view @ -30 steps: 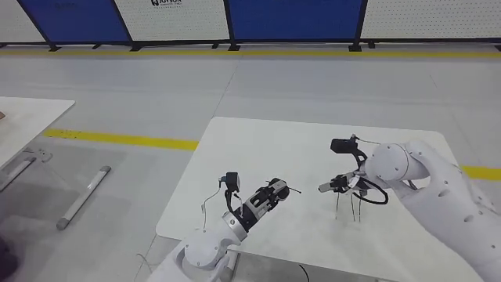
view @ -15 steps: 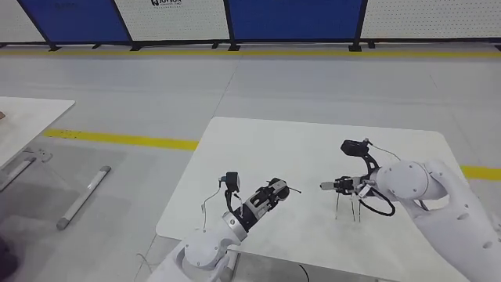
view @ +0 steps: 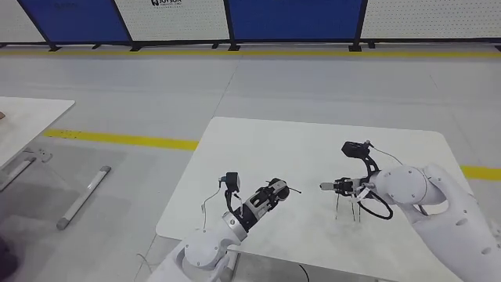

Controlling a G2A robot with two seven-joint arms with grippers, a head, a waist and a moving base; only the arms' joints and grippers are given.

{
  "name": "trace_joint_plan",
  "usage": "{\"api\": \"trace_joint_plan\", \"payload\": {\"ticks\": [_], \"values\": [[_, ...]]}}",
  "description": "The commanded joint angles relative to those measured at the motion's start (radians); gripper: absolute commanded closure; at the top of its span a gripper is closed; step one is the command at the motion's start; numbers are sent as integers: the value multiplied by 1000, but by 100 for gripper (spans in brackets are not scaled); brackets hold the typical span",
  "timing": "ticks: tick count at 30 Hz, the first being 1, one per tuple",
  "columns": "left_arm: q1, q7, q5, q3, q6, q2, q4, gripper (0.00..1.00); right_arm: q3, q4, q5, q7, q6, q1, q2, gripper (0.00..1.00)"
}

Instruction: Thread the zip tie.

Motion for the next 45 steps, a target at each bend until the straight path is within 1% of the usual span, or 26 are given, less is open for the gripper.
{"api": "trace_joint_plan", "payload": {"ticks": [1,3,5,6,12,14,18,24,27,30,31,32,33,34,35,36,41,43,45], "values": [[0,0,0,0,0,0,0,100,-1,5,-11,9,-2,-3,-2,0],[0,0,0,0,0,0,0,100,-5,16,-17,21,-2,-4,-6,0],[0,0,0,0,0,0,0,100,-10,11,-16,25,-4,-2,-10,0],[0,0,0,0,0,0,0,100,-6,-6,-9,6,-32,-4,-11,0],[0,0,0,0,0,0,0,100,-6,-6,-9,6,-32,-4,-11,0],[0,0,0,0,0,0,0,100,-1,-4,-5,-11,-45,-18,-11,0],[0,0,0,0,0,0,0,100,32,-33,-19,4,-2,-40,-1,0],[0,0,0,0,0,0,0,100,96,-56,-33,36,-2,-87,15,0],[0,0,0,0,0,0,0,100,103,-54,-60,59,-2,-100,15,0],[0,0,0,0,0,0,0,100,96,-32,-74,76,-2,-96,8,0],[0,0,0,0,0,0,0,100,91,-26,-77,80,-2,-92,4,18],[0,0,0,0,0,0,0,100,87,-20,-77,82,-2,-88,1,26],[0,0,0,0,0,0,0,100,83,-12,-79,86,-2,-85,-3,38],[0,0,0,0,0,0,0,100,78,-3,-83,88,-2,-79,-7,42],[0,0,0,0,0,0,0,100,75,0,-83,90,-2,-75,-11,40],[0,0,0,0,0,0,0,100,73,6,-84,92,-2,-72,-13,49],[0,0,0,0,0,0,0,100,70,15,-96,101,-2,-60,-26,50],[0,0,0,0,0,0,0,100,74,13,-100,104,-2,-61,-29,48],[0,0,0,0,0,0,0,100,80,13,-110,112,-2,-64,-31,50]]}}
